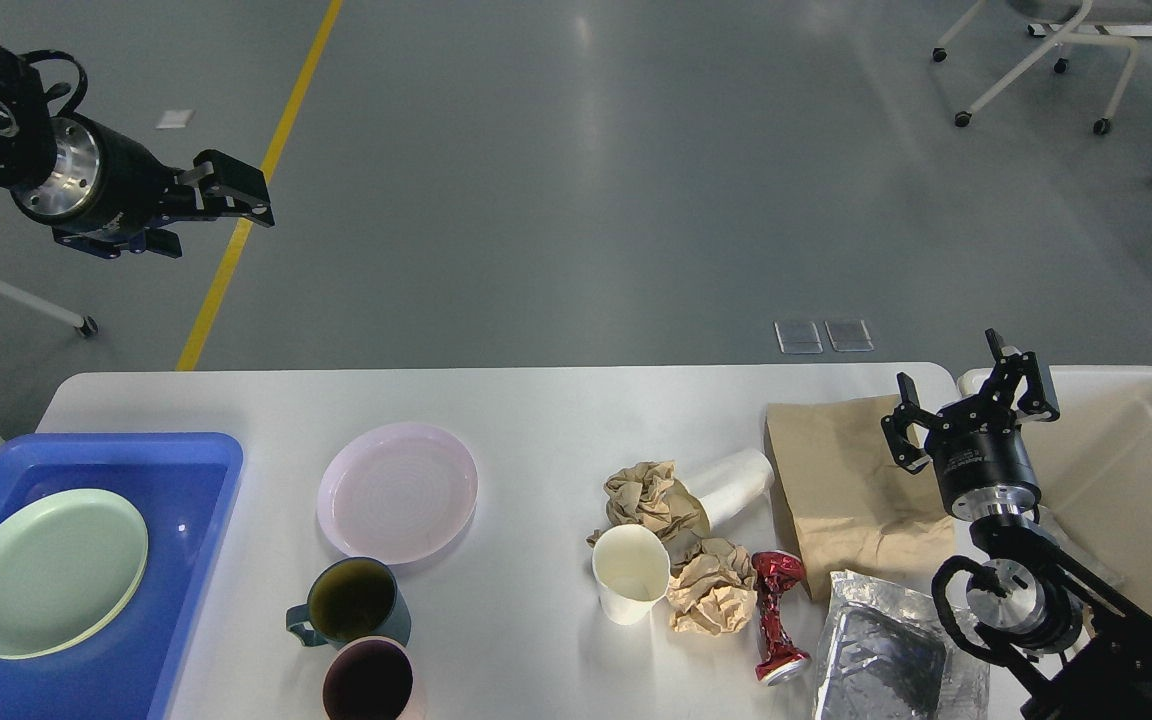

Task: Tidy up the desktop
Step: 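Raise the left gripper and swing it over toward the dark green mug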

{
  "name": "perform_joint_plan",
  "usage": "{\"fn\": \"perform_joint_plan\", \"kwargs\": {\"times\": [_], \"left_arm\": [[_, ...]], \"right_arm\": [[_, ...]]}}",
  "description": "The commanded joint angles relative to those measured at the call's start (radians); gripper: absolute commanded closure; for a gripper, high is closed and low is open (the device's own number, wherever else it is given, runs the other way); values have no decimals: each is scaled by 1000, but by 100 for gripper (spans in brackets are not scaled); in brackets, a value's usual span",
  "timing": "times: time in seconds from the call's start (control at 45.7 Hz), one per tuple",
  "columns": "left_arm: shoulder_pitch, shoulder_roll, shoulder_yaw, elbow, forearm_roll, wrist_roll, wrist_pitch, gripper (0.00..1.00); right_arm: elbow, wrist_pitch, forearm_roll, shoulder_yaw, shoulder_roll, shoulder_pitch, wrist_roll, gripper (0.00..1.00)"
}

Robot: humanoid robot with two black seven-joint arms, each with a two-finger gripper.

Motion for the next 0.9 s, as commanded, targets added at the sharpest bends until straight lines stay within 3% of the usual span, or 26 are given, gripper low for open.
{"fn": "perform_joint_plan", "kwargs": {"times": [0.0,0.153,0.285,0.482,0.657,0.766,0.876], "left_arm": [[-107,-87,68,-29,-3,-5,-49,4],[-197,-169,102,-95,-14,-2,-91,4],[-283,-205,134,-262,-17,-17,-60,4],[-446,-241,151,-477,-83,-5,-25,4],[-614,-336,298,-609,-235,-8,-34,4],[-656,-422,404,-624,-413,-8,-95,4],[-693,-442,417,-659,-493,-8,-203,4]], "right_arm": [[0,0,0,0,0,0,0,0],[0,0,-2,0,0,0,0,0],[0,0,0,0,0,0,0,0],[0,0,-2,0,0,0,0,0],[0,0,-2,0,0,0,0,0],[0,0,-2,0,0,0,0,0],[0,0,-2,0,0,0,0,0]]}}
